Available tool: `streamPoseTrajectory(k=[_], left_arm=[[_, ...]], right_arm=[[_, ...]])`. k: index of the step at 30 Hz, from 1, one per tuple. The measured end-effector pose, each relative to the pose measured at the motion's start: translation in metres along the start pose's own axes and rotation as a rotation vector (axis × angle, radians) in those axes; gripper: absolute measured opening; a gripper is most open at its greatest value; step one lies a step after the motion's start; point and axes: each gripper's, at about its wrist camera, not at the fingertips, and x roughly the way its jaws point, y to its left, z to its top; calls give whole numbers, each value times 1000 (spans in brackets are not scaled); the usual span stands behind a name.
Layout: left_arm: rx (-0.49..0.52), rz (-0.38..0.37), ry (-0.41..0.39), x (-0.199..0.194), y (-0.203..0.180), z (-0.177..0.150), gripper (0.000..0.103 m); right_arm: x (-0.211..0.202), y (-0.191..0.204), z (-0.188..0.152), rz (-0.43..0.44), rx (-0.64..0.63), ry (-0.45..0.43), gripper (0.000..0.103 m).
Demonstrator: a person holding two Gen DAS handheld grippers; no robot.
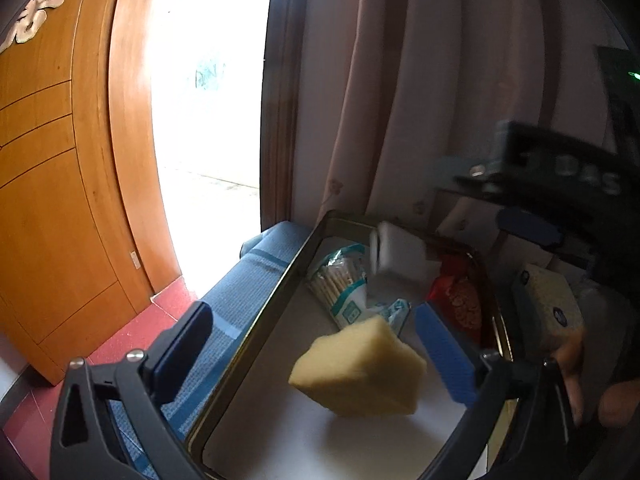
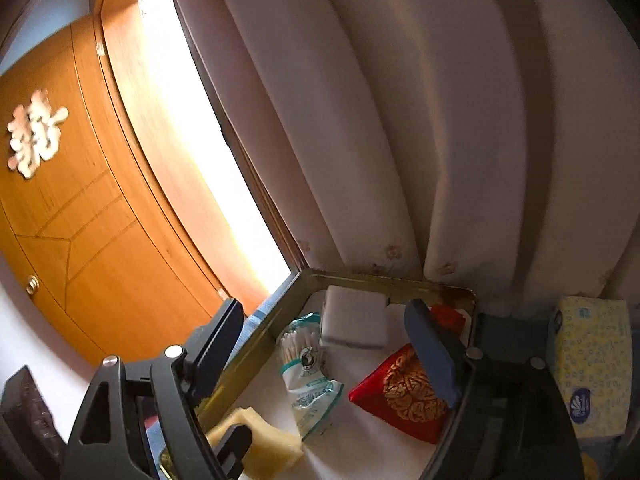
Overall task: Organize soft objects
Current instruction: 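Withdraw both tools from the tray back toward the table items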
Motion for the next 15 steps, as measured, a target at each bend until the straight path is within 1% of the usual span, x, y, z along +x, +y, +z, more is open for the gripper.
streamPoseTrajectory(k=[2,4,7,9,10,11,12,13,15], left_arm=[[-3,-16,-24,-6,0,-3,103],[-3,-8,-57,-10,0,-6,103],[-1,20,-102,-15,1,-14,103],[3,40,-128,-18,0,-18,103],[7,58,-141,-20,0,-20,103],[13,77,-154,-22,-1,-22,103],[16,96,-164,-25,-2,-22,103],[20,106,-180,-27,-3,-22,103],[34,128,-232,-33,-5,-22,103]], right_arm=[[-20,-1,-8,5,15,-58,84],[-36,-2,-18,-16,4,-113,84],[-62,-1,-42,-120,-19,-210,85],[-78,-1,-58,-206,-34,-293,85],[-89,2,-69,-258,-58,-353,85],[-96,5,-76,-297,-74,-393,87],[-102,7,-82,-329,-85,-429,95],[-109,10,-89,-358,-97,-471,100],[-118,15,-99,-413,-113,-540,100]])
